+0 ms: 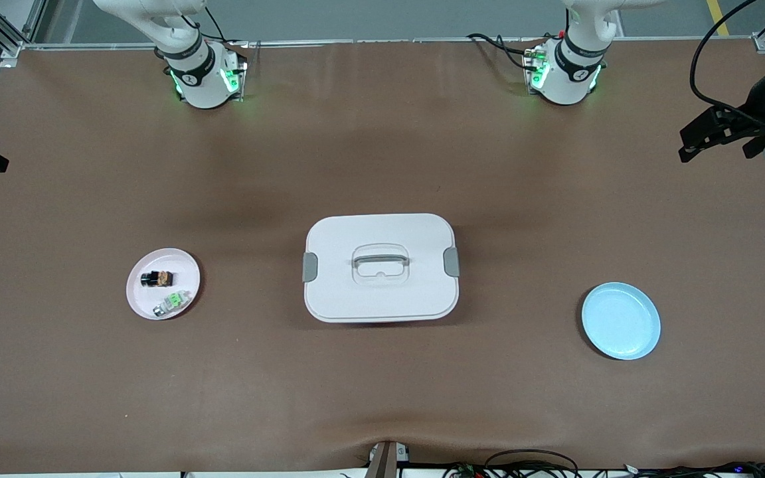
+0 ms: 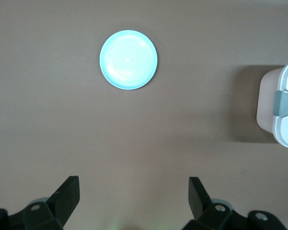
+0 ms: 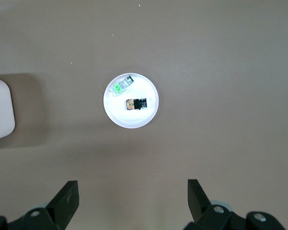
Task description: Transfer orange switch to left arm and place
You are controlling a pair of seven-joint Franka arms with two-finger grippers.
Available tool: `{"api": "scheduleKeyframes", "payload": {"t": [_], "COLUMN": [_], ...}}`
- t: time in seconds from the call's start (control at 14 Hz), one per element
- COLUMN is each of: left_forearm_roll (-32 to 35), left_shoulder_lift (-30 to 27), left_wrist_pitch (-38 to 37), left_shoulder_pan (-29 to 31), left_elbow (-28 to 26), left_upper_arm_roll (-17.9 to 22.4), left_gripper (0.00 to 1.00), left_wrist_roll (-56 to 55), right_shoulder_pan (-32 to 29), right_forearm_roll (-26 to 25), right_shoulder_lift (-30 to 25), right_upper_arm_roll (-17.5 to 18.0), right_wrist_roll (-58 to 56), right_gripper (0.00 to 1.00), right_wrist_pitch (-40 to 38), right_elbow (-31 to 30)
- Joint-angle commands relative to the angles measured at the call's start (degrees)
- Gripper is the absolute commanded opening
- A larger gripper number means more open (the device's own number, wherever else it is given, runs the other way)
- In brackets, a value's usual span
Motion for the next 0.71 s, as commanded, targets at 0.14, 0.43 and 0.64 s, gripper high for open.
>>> {"api": "scheduleKeyframes", "payload": {"t": [0.14, 0.43, 0.64], "left_forearm_roll": [-0.28, 0.16, -0.01], "left_shoulder_lift": [0.39, 0.30, 0.21], "left_wrist_pitch": [-1.12, -1.12, -1.12], "left_shoulder_pan": [0.23, 0.23, 0.32], "left_elbow": [1.46, 1.55, 1.46], "left_upper_arm_roll": [-0.31, -0.31, -0.23], "left_gripper": [1.00, 1.00, 1.00], "left_wrist_roll": [-0.51, -0.60, -0.69], "right_shoulder_pan": [0.19, 0.10, -0.33], "right_forearm_roll": [-0.12, -0.12, -0.03], "right_shoulder_lift": [0.46, 0.46, 0.63], "right_upper_arm_roll": [0.04, 0.04, 0.04], "right_wrist_roll": [0.26, 0.26, 0.35], "right_gripper": [1.00, 1.00, 1.00], "right_wrist_pitch": [-0.75, -0.75, -0.49], "right_elbow": [1.16, 1.16, 1.16]}}
